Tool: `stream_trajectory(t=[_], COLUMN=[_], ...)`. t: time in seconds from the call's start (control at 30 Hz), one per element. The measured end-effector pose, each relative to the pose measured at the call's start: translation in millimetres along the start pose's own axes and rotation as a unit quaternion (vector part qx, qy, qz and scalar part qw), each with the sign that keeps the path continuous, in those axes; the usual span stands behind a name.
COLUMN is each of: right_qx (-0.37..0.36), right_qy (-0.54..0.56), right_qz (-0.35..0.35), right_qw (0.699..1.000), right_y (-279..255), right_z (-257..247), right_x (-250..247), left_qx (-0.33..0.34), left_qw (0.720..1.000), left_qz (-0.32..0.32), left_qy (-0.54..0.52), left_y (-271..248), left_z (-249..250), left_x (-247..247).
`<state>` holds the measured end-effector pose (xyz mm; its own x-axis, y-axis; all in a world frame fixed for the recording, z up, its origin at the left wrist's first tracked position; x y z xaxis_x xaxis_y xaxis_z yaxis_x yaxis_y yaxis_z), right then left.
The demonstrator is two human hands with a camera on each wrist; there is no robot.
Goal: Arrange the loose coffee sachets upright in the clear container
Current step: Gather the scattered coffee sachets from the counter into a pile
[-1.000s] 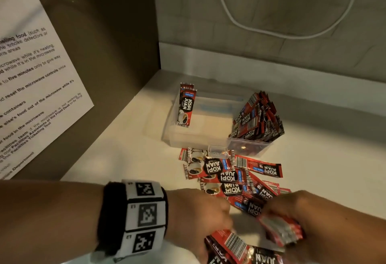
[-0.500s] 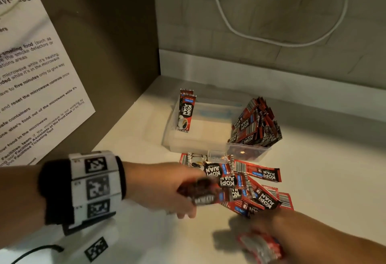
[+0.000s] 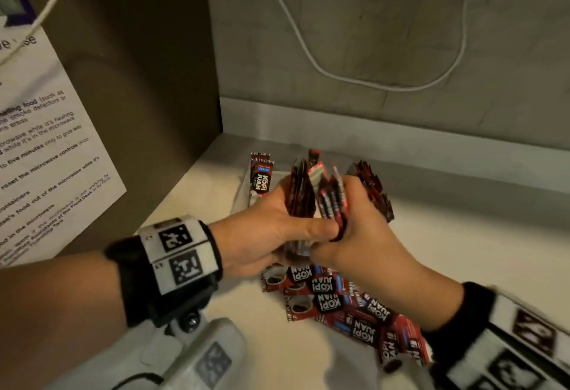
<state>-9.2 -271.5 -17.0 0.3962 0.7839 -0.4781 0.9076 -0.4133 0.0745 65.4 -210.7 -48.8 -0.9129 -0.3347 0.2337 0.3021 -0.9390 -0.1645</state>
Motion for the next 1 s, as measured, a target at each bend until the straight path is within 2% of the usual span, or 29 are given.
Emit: stream_trajectory(t=[0.13,0.23,0.37,0.47,0.53,0.57,0.67,0.73,0.8,0.9,0.93,1.0], right_qx=[-0.02,-0.023,-0.016,0.003,0.01,0.014,0.041,0.065,0.08,0.1,0.113,0.145], right_qy=[0.042,0.019,0.004,-0.089,-0.113,-0.095,-0.01,0.008,0.013,0.038,0.055,0.117], right_qz=[0.035,0.057,0.004,-0.039,-0.011,0.029,0.189,0.247,0.264,0.249,0.238,0.209], right_qw=[0.998,0.998,1.0,0.995,0.993,0.995,0.981,0.967,0.961,0.963,0.963,0.96], right_y=[12.7,16.4,19.4,19.8,21.9,23.2,24.5,25.1,27.2,32.6,34.1,36.8], right_z=[2.0,3.5,0.5,-0.5,1.9,5.1,28.8,45.9,58.0,80.8,87.6,97.9], right_x=[18.7,22.1,23.2,12.6,-7.4,-20.9,-65.3,-85.1,-92.8,-91.8,-89.7,-82.0], left_qx=[0.007,-0.002,0.013,0.017,0.02,0.025,0.071,0.109,0.091,-0.017,-0.039,-0.046], left_qw=[0.997,0.995,0.994,0.994,0.993,0.992,0.975,0.958,0.943,0.921,0.92,0.94], left_qz=[0.054,0.055,0.065,0.063,0.082,0.103,0.209,0.257,0.274,0.248,0.233,0.191], left_qy=[-0.062,-0.084,-0.083,-0.088,-0.08,-0.074,-0.004,0.068,0.166,0.3,0.312,0.28], left_y=[11.2,11.9,10.1,11.2,16.7,21.9,46.1,64.7,85.3,106.8,112.2,120.0], left_z=[-4.2,-5.6,-0.8,4.9,10.6,13.4,23.6,27.5,18.1,-11.0,-18.3,-26.4], left_x=[3.2,5.7,4.3,6.9,5.5,1.7,-22.6,-38.1,-49.2,-54.2,-53.7,-45.6])
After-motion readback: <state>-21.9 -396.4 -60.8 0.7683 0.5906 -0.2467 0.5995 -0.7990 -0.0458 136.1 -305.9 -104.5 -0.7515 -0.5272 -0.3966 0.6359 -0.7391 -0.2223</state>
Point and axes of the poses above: each hand's wrist, its own y-axis towards the middle knuckle, its own x-axis out of the palm, z = x × y, the point moved 7 cm from there along y, towards the middle knuckle, and after that the axes turned 2 degrees about -y, right-handed, at the moved point
